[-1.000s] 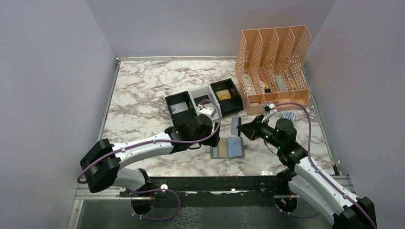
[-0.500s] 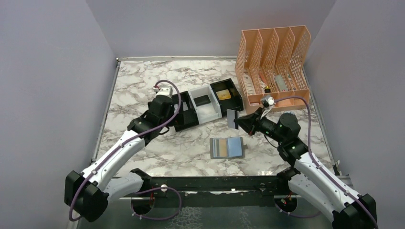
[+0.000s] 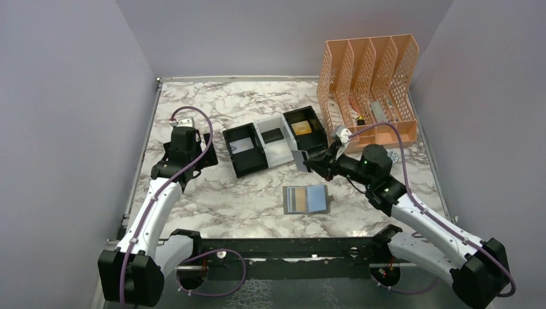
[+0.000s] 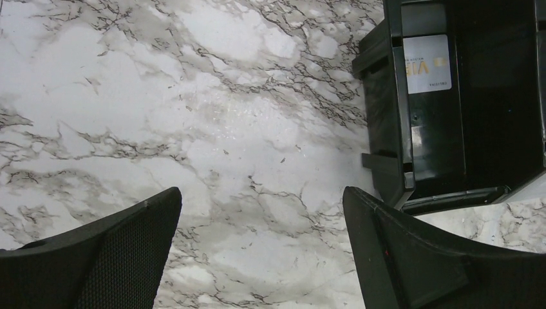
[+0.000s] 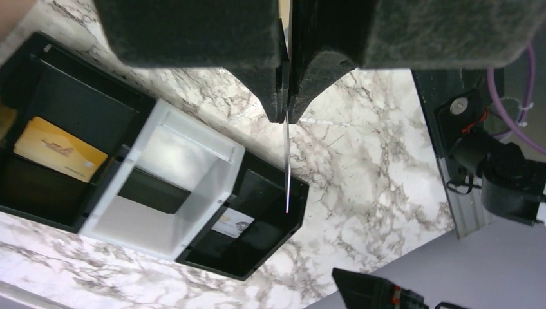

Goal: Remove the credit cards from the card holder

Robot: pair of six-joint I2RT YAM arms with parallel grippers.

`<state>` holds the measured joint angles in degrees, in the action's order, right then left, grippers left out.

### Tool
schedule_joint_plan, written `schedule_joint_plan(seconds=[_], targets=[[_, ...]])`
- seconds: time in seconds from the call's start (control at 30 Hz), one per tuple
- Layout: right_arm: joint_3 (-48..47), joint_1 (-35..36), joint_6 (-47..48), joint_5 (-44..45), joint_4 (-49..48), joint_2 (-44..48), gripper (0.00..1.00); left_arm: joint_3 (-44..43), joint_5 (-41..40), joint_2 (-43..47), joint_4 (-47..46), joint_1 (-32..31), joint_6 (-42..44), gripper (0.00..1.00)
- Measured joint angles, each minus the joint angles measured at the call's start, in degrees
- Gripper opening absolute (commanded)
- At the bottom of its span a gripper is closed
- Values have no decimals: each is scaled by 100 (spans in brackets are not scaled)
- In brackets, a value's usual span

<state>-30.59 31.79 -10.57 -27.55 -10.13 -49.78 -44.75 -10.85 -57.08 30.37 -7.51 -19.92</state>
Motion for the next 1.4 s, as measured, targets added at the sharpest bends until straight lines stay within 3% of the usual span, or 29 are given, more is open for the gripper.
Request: schedule_joint_plan(seconds=[0.3, 0.53, 0.8, 1.17, 1.4], targets=[[-990, 1862, 1615, 1209, 48, -1467, 1, 26, -79, 302, -33, -7, 2, 99], [-2046, 2780, 3097, 2490, 24, -2850, 1, 74, -546, 702, -35, -7, -4, 99], [-2505, 2887, 4177, 3383, -63, -3958, 1, 118, -1075, 968, -39, -7, -52, 99], [-3862, 2887, 4452, 3630, -70, -5333, 1, 118, -1414, 1128, -39, -7, -98, 99], [-4087, 2883, 4756, 3823, -153, -6006, 1, 118, -1432, 1145, -39, -7, -96, 99]])
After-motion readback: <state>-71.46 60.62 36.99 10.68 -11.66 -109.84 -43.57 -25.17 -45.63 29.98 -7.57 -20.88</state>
